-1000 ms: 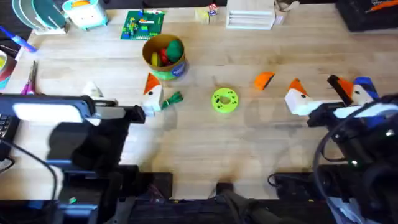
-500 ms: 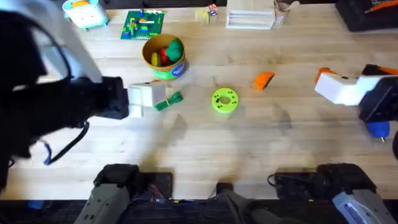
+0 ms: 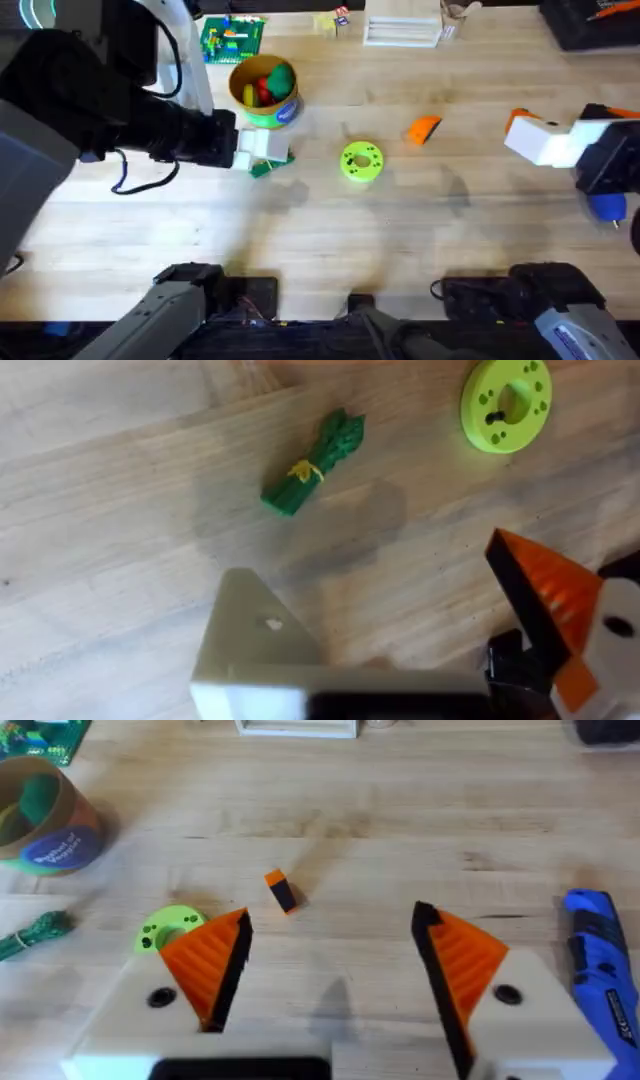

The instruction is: Pick up the gripper from the table and insert it into the empty holder that is missing its gripper. Then pick up a screw, insert it into the mounting hole, and use the screwdriver to tighten it. Finally, clean up the table by picking up the vegetable and placing it into the bucket.

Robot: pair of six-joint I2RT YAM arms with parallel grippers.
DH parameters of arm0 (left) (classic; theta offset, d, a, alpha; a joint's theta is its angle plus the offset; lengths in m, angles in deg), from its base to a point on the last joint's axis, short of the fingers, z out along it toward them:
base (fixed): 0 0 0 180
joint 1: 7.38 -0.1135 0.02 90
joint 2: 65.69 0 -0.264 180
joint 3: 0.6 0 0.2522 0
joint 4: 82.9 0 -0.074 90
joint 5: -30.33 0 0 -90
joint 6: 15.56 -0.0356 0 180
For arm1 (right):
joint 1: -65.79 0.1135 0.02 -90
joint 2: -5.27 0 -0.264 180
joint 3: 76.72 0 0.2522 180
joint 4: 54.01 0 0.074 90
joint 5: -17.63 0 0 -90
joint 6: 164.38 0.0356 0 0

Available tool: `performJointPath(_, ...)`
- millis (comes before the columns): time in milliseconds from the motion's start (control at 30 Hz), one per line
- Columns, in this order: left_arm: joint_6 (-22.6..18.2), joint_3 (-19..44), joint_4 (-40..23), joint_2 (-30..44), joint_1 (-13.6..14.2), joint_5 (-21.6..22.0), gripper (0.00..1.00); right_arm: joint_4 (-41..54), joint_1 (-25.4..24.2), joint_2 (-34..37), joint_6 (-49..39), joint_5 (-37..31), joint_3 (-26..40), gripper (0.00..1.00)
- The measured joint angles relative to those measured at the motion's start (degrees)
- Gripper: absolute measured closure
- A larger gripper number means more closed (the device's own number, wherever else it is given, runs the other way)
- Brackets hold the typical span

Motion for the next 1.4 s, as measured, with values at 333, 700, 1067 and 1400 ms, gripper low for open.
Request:
performJointPath(333,-4.73,0.00,3.18,0.11,0.00,-6.47,0.008,0.11,0.00,0.00,0.00,0.00,0.02,0.010)
performJointPath(700,-5.77,0.00,6.36,0.11,0.04,-13.55,0.009,0.12,0.00,0.00,0.00,0.00,0.02,0.010)
performJointPath(1067,-5.96,0.02,4.84,0.11,0.04,-13.69,0.010,0.11,0.00,0.00,0.00,0.00,0.02,0.010)
performJointPath(1400,-5.96,0.02,7.59,0.12,0.04,-13.53,0.009,0.12,0.00,0.00,0.00,0.00,0.02,0.010)
